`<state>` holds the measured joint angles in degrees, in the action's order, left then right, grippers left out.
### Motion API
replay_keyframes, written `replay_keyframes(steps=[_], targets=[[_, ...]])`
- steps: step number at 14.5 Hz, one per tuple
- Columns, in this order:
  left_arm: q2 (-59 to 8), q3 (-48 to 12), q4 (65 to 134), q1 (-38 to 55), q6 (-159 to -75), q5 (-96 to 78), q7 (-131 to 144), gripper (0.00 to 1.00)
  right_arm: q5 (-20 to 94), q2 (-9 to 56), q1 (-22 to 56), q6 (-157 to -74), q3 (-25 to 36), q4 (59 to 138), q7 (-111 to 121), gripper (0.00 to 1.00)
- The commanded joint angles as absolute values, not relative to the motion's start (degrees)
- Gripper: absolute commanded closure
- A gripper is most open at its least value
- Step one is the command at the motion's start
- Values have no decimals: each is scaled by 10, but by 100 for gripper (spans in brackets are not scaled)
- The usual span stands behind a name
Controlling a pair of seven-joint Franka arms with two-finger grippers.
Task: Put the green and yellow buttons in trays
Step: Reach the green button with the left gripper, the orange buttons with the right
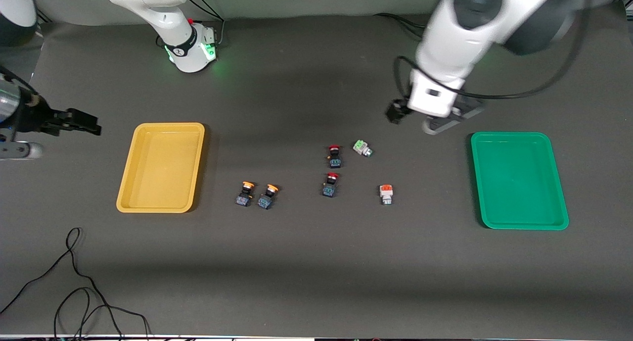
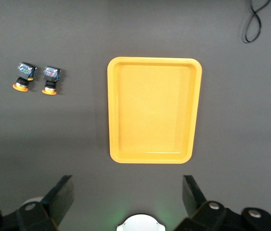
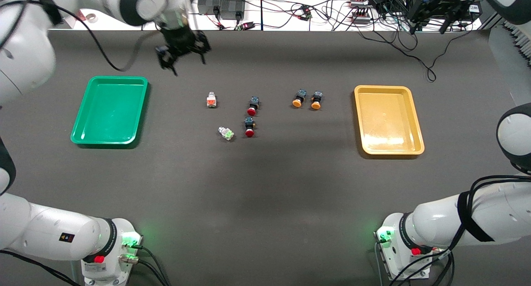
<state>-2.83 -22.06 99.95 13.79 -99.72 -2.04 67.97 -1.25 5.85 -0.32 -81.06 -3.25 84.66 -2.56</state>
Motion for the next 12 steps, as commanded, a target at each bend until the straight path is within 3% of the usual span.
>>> replay_keyframes(steps=[1,5,10,12], targets=[[-6,-214,1050,205,-1040,-21,793,0,-15,82,31,-808,-32,835,-38,0],[-11,-214,1090,214,-1082,-21,798,0,-3,119,74,-848,-32,843,-114,0],[-45,-213,1206,212,-1249,-14,801,0,-3,179,114,-921,-32,849,-176,0],[-88,-213,1213,214,-1288,17,820,0,-5,206,149,-959,-31,858,-227,0]])
